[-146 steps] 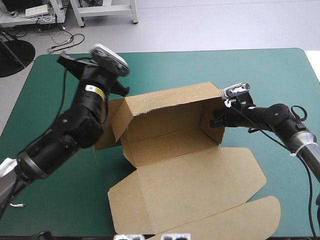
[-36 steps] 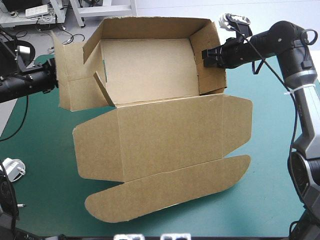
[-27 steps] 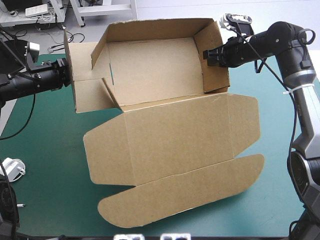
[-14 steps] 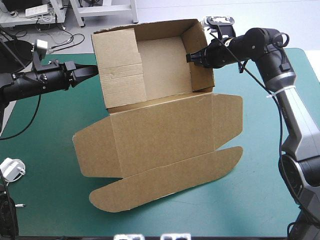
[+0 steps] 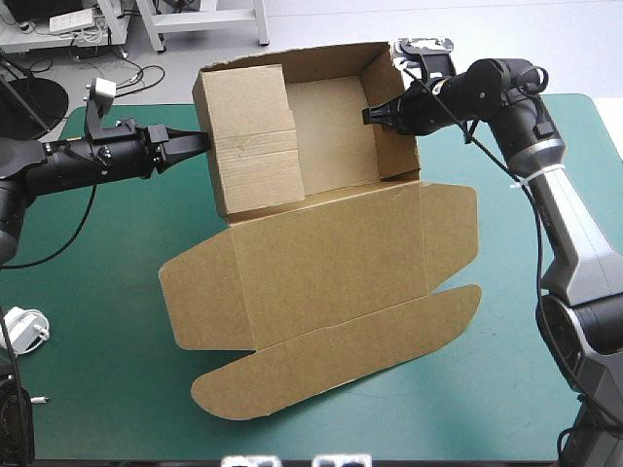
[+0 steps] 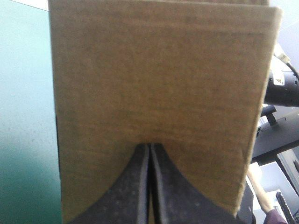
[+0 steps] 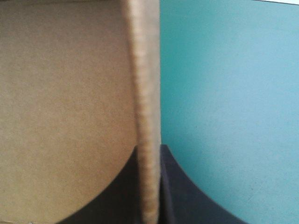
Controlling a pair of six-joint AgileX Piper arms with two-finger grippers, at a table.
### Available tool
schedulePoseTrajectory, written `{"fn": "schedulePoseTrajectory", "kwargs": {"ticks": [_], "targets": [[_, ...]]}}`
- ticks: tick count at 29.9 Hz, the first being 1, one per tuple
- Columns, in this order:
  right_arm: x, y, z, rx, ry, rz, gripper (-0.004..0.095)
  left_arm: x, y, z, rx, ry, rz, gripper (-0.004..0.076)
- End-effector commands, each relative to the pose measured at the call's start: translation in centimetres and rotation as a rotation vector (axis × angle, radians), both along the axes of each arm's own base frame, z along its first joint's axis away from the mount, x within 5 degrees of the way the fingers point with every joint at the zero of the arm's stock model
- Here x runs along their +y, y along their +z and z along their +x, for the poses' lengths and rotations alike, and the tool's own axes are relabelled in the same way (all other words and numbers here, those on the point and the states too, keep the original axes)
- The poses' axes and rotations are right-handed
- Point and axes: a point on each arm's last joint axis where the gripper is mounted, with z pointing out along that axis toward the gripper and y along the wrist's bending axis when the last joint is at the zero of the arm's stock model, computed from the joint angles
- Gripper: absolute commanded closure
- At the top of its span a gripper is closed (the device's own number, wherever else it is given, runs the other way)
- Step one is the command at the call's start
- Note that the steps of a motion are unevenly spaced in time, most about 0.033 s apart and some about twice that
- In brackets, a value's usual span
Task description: Fold the box
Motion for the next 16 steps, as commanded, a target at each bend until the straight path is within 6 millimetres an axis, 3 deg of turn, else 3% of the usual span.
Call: {"fn": "schedulePoseTrajectory", "kwargs": {"ticks": [1,10,16], "targets": [[0.22,3.25,-1.07,-0.111,-0.018,0.12,0.0926,-1.28,2.77,-2.2,-0.067,-0.109,-0.077,0.0734],[0.01,3.17,-0.75,-0.134,-0.035,0.096,0.0926,-1.19,2.41,-2.17,-0.097,-0.115,-0.014,0.071],[-0.11,3.28,-0.58,-0.156,-0.05,0.091,0.0926,-1.19,2.4,-2.17,-0.108,-0.118,-0.007,0.0521]]}}
